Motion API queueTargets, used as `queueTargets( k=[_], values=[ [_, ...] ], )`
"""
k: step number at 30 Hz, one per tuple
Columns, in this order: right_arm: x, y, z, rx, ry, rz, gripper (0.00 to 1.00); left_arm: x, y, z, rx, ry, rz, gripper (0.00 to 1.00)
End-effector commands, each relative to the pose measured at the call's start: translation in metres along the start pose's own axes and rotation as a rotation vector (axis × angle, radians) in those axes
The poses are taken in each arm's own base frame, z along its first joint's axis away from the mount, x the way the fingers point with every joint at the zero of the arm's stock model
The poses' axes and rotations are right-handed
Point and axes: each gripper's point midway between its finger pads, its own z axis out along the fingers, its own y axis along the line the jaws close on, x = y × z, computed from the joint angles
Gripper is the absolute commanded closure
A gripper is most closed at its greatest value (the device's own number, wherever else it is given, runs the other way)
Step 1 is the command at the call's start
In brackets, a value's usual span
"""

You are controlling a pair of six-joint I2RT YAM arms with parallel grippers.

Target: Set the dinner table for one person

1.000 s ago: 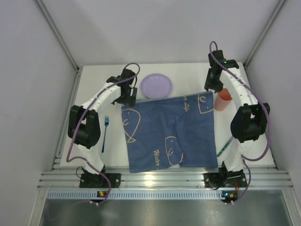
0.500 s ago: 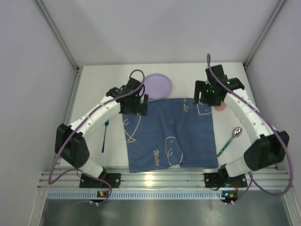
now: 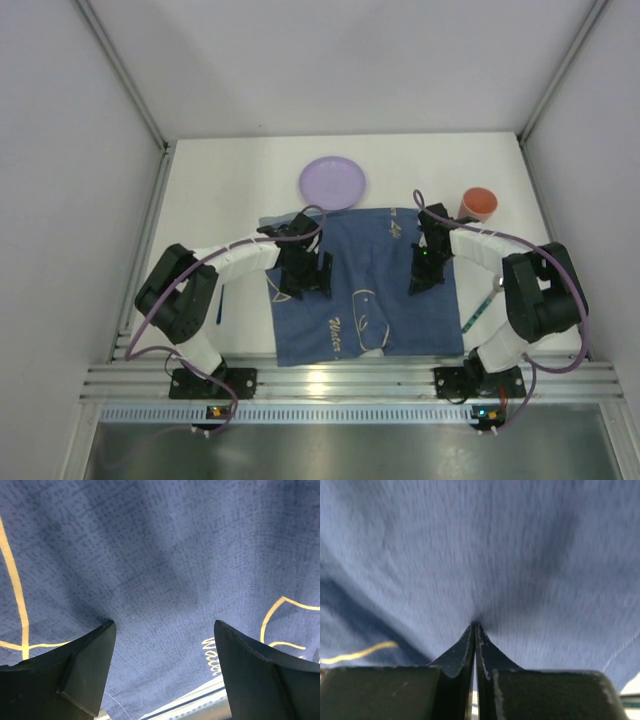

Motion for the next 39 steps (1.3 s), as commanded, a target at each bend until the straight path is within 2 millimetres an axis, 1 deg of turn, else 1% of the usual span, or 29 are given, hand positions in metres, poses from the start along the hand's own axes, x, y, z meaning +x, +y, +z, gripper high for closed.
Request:
queueTargets(
  k=[1,2,3,4,5,6,9,13,14,15,18,22,24,26,29,30,31,32,33,34,35,36,37,38,39],
  values=[
    [-0.02,0.004,0.01,-0.014,-0.065,-0.026,1.0,-0.001,0.012,0.014,-0.065,0.017,0.012,0.16],
    [-0.019,-0.002,0.014,0.002,-0.057,-0.022,1.0,-0.002,0.018,0.013,-0.099,0.019,0.017,0.16],
    [-0.017,-0.013,0.02,0.038,-0.042,0.003,1.0,0.0,0.024,0.014,-0.129,0.036,0.036,0.16],
    [-0.015,-0.019,0.022,0.051,-0.033,0.015,1.0,0.004,0.034,0.013,-0.18,0.054,0.044,0.16],
    [-0.014,-0.025,0.024,0.064,-0.024,0.027,1.0,0.003,0.038,0.011,-0.205,0.055,0.054,0.16],
    [-0.012,-0.037,0.027,0.101,-0.015,0.051,1.0,0.003,0.043,0.01,-0.225,0.062,0.073,0.16],
    [-0.012,-0.052,0.026,0.148,-0.02,0.073,1.0,0.004,0.061,0.002,-0.318,0.072,0.091,0.16],
    [-0.018,-0.057,0.02,0.175,-0.038,0.082,1.0,0.005,0.076,-0.005,-0.369,0.078,0.084,0.17],
    [-0.016,-0.061,0.018,0.199,-0.032,0.087,1.0,0.005,0.079,-0.007,-0.388,0.08,0.085,0.17],
    [-0.02,-0.063,0.014,0.213,-0.048,0.082,1.0,0.006,0.085,-0.009,-0.411,0.084,0.08,0.17],
    [-0.022,-0.07,0.007,0.253,-0.059,0.079,1.0,0.005,0.086,-0.013,-0.412,0.082,0.082,0.18],
    [-0.018,-0.079,-0.003,0.293,-0.071,0.09,1.0,-0.008,0.088,-0.02,-0.445,0.054,0.085,0.18],
    [-0.014,-0.078,-0.005,0.286,-0.065,0.095,1.0,-0.012,0.089,-0.02,-0.451,0.054,0.09,0.17],
    [-0.009,-0.078,-0.007,0.281,-0.056,0.101,1.0,-0.021,0.085,-0.021,-0.449,0.04,0.1,0.17],
    [-0.005,-0.072,-0.008,0.245,-0.048,0.105,1.0,-0.031,0.085,-0.02,-0.464,0.044,0.118,0.17],
    [-0.007,-0.069,-0.011,0.235,-0.055,0.108,1.0,-0.032,0.087,-0.017,-0.472,0.057,0.121,0.17],
    [-0.006,-0.064,-0.011,0.206,-0.046,0.107,1.0,-0.039,0.086,-0.019,-0.466,0.047,0.116,0.17],
    [-0.006,-0.061,-0.012,0.194,-0.046,0.108,1.0,-0.04,0.085,-0.02,-0.467,0.056,0.119,0.17],
    [-0.01,-0.056,-0.017,0.174,-0.059,0.104,1.0,-0.041,0.085,-0.021,-0.472,0.061,0.122,0.17],
    [-0.011,-0.053,-0.02,0.159,-0.061,0.101,1.0,-0.05,0.08,-0.027,-0.468,0.041,0.122,0.17],
    [-0.013,-0.05,-0.022,0.148,-0.063,0.099,1.0,-0.051,0.08,-0.034,-0.484,0.039,0.12,0.17],
    [-0.02,-0.043,-0.031,0.127,-0.089,0.088,1.0,-0.049,0.079,-0.045,-0.494,0.046,0.108,0.17],
    [-0.021,-0.041,-0.037,0.121,-0.092,0.082,0.99,-0.056,0.071,-0.057,-0.481,0.016,0.102,0.16],
    [-0.031,-0.034,-0.048,0.1,-0.129,0.067,0.95,-0.056,0.066,-0.072,-0.472,0.002,0.082,0.16],
    [-0.033,-0.031,-0.055,0.091,-0.141,0.062,0.95,-0.057,0.061,-0.081,-0.46,-0.011,0.076,0.16]
  ],
)
